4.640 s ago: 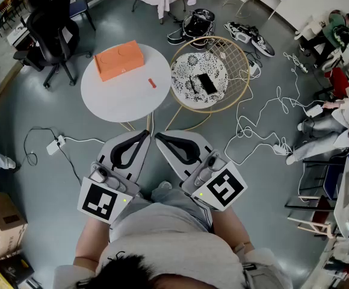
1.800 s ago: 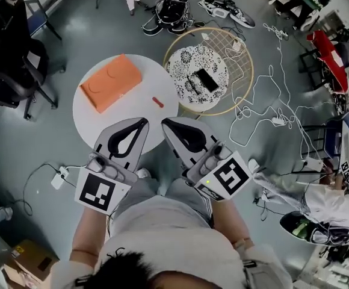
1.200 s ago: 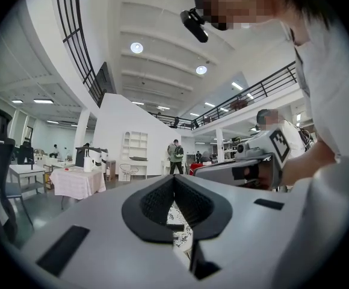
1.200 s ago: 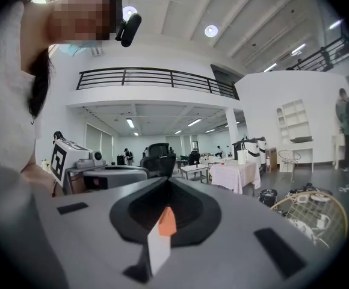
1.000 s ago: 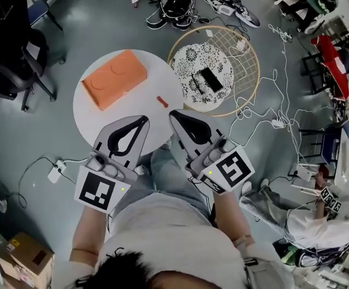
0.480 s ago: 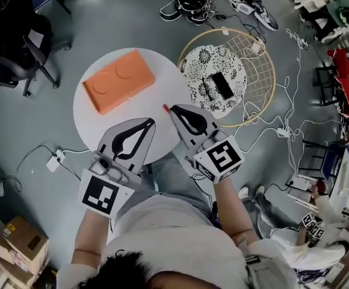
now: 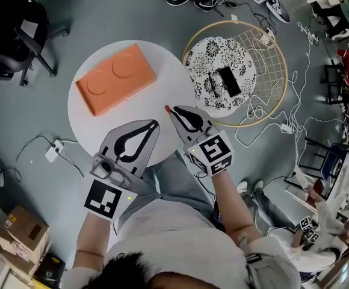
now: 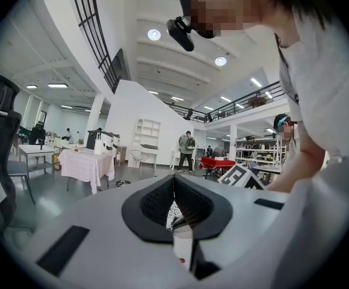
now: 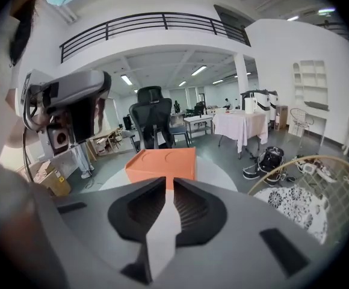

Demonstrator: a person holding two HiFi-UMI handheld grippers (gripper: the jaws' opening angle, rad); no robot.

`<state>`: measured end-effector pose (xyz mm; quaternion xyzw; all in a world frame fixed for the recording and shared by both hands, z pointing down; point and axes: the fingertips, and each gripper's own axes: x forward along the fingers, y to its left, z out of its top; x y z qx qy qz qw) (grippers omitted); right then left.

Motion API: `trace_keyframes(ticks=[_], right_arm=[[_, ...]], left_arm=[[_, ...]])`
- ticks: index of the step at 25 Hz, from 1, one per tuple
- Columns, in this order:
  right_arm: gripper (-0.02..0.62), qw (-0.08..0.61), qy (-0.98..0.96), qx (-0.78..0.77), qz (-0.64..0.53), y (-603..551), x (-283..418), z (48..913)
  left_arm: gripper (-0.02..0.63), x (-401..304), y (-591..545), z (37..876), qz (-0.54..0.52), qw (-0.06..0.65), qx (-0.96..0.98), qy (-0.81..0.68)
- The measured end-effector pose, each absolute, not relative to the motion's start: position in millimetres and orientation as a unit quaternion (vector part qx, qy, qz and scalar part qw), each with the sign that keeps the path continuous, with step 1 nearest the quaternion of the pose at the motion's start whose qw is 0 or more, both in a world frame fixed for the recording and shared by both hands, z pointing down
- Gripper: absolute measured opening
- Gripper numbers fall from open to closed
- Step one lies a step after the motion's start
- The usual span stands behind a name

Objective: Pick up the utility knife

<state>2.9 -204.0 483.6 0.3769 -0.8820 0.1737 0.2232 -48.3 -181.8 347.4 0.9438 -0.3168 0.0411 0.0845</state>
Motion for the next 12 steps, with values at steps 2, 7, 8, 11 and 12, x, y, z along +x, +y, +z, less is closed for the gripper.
trace_keyframes(ticks=[2, 7, 8, 11, 12], right_arm=[[0.037, 0.24, -0.877, 0.373, 0.185, -204.1, 3.6, 501.1], [0.046, 0.279, -0.861, 0.368, 0.213, -199.9, 9.5, 545.0], [0.048, 0.286, -0.857, 0.368, 0.219, -199.2, 10.3, 553.3], [0.052, 0.304, -0.845, 0.37, 0.236, -199.9, 11.3, 576.0], [0.052, 0.31, -0.842, 0.371, 0.239, -200.4, 12.1, 582.7]], left_arm=[[0.012, -46.9, -184.9, 353.0, 0.043, 0.089, 0.943, -0.316], [0.011, -40.0, -185.9, 364.0, 0.051, 0.101, 0.942, -0.316], [0.011, -39.6, -186.2, 365.9, 0.052, 0.104, 0.942, -0.316], [0.011, -41.8, -188.1, 372.9, 0.058, 0.11, 0.94, -0.317], [0.012, -42.8, -188.4, 375.3, 0.06, 0.113, 0.939, -0.318]])
